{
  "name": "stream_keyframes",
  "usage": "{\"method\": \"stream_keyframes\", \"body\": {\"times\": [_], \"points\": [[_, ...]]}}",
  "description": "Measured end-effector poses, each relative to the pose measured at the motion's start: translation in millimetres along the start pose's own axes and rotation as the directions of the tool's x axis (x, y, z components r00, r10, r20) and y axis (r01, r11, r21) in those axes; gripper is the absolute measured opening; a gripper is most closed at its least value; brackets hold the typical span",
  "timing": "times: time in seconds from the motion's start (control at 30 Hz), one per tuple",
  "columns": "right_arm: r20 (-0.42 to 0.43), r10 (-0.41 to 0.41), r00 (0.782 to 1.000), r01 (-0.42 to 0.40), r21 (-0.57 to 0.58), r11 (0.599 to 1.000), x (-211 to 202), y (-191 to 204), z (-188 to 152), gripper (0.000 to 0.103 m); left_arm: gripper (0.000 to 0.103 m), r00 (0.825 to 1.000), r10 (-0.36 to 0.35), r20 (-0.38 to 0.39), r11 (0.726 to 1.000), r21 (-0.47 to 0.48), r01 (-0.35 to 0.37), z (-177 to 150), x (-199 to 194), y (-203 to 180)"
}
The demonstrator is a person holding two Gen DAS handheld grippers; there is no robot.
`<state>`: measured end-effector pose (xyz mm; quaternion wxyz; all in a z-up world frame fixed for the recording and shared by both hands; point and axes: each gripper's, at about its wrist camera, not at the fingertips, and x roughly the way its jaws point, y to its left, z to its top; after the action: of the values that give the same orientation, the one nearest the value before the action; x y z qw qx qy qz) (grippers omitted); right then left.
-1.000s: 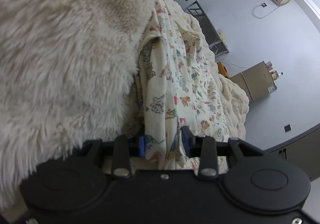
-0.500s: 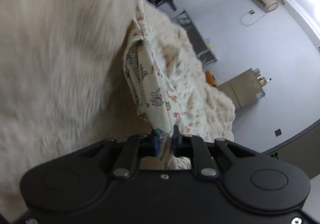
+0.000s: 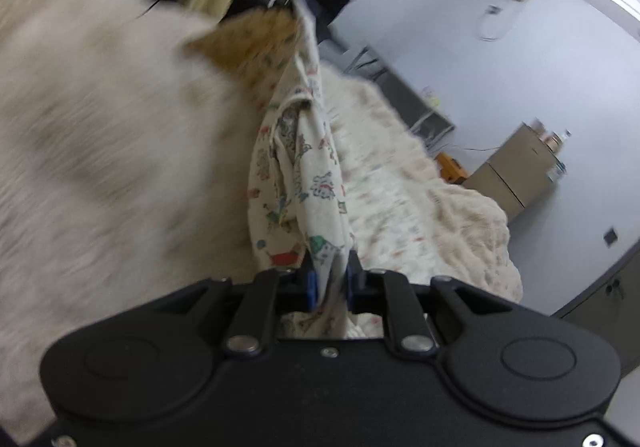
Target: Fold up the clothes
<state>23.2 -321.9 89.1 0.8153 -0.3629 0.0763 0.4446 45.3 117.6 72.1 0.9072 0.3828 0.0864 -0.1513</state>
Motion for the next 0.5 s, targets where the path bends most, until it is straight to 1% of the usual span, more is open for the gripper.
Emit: {"method": "stream_keyframes", "body": {"times": [0.1, 0.13, 0.17, 0.2, 0.23, 0.27, 0.33, 0.37, 0.43, 0.47, 0.5], "points": [[0.028, -0.036, 0.999, 0.031, 0.151, 0.988, 20, -55, -11, 0.012, 0.014, 0.998, -0.028, -0.060, 0.999, 0.024, 0.029, 11, 55, 25], [0.030, -0.045, 0.999, 0.038, 0.203, 0.978, 28, -70, -16, 0.012, 0.014, 0.994, -0.044, -0.097, 0.998, 0.030, 0.047, 15, 80, 32], [0.032, -0.049, 0.998, 0.040, 0.251, 0.967, 36, -86, -22, 0.012, 0.014, 0.993, -0.048, -0.109, 0.998, 0.029, 0.051, 18, 91, 34], [0.026, -0.053, 0.998, 0.042, 0.295, 0.955, 45, -99, -29, 0.012, 0.014, 0.989, -0.057, -0.134, 0.998, 0.025, 0.061, 21, 113, 40], [0.016, -0.053, 0.998, 0.045, 0.335, 0.941, 55, -110, -35, 0.012, 0.014, 0.987, -0.063, -0.147, 0.998, 0.017, 0.066, 23, 126, 42], [0.003, -0.052, 0.999, 0.048, 0.370, 0.928, 64, -120, -42, 0.012, 0.014, 0.984, -0.071, -0.162, 0.997, -0.004, 0.071, 26, 144, 47], [-0.027, -0.047, 0.999, 0.054, 0.424, 0.904, 79, -134, -58, 0.012, 0.013, 0.978, -0.091, -0.190, 0.994, -0.084, 0.076, 34, 184, 58], [-0.042, -0.045, 0.998, 0.059, 0.460, 0.886, 87, -142, -66, 0.012, 0.013, 0.975, -0.095, -0.200, 0.991, -0.109, 0.075, 35, 195, 59], [-0.072, -0.040, 0.997, 0.073, 0.550, 0.832, 104, -155, -83, 0.013, 0.014, 0.971, -0.096, -0.221, 0.985, -0.160, 0.061, 37, 215, 60], [-0.091, -0.042, 0.995, 0.088, 0.591, 0.802, 111, -160, -91, 0.019, 0.021, 0.962, -0.100, -0.253, 0.975, -0.218, 0.044, 36, 232, 58], [-0.116, -0.049, 0.992, 0.111, 0.629, 0.769, 115, -163, -98, 0.024, 0.026, 0.954, -0.103, -0.283, 0.963, -0.267, 0.024, 34, 248, 56]]}}
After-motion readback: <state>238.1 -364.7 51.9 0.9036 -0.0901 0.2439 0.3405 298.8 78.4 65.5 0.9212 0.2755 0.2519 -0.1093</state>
